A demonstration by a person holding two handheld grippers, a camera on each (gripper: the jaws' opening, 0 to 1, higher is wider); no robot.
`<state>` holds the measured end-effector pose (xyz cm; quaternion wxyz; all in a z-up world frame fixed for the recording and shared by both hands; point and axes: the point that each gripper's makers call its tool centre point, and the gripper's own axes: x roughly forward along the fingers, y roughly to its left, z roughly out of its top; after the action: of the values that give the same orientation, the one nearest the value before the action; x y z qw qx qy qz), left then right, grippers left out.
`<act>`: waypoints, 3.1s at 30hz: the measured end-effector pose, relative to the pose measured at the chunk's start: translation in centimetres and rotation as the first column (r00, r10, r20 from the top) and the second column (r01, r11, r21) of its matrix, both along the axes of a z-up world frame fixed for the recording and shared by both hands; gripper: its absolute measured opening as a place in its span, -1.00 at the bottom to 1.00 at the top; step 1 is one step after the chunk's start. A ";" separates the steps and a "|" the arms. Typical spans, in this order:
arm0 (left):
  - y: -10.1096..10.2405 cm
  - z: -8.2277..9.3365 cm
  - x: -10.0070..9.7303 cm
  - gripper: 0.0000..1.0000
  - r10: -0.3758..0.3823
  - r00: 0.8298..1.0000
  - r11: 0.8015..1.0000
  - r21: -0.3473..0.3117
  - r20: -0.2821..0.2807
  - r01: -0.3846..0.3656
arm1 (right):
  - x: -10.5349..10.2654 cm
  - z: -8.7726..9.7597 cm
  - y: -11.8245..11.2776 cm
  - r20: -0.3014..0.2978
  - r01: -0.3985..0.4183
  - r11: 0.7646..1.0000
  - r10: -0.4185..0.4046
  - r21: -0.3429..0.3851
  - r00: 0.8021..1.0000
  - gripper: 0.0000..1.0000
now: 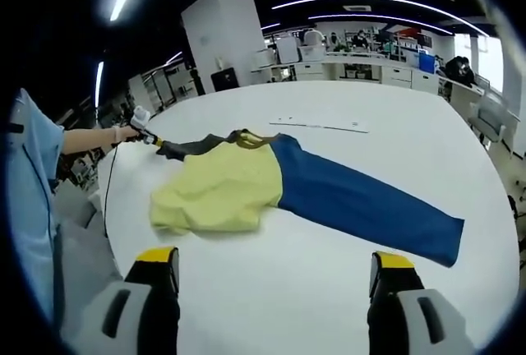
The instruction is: Fold the garment on the visible template until the final outline fits inside the template.
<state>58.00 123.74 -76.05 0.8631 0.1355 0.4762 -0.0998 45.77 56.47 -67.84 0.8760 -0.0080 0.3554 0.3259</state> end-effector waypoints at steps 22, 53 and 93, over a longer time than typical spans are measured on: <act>-4.1 3.6 -2.6 0.10 -0.094 0.979 0.968 -0.214 0.180 0.132 | -0.1 0.3 1.0 0.010 -0.008 0.999 0.008 0.031 1.000 0.93; -7.5 -0.7 -2.8 -0.74 -0.182 0.974 0.978 -0.075 0.138 0.194 | -0.1 0.8 -0.2 0.015 0.019 0.999 -0.019 0.029 1.000 0.91; -0.5 1.5 -10.0 -1.00 0.011 0.988 0.999 -0.054 0.154 -0.002 | -0.5 1.2 0.6 0.030 0.023 0.997 -0.025 0.070 0.999 0.92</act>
<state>48.03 123.27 -74.54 0.9010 0.1182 0.4055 -0.0989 45.22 57.07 -66.60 0.8851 0.0216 0.3302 0.3273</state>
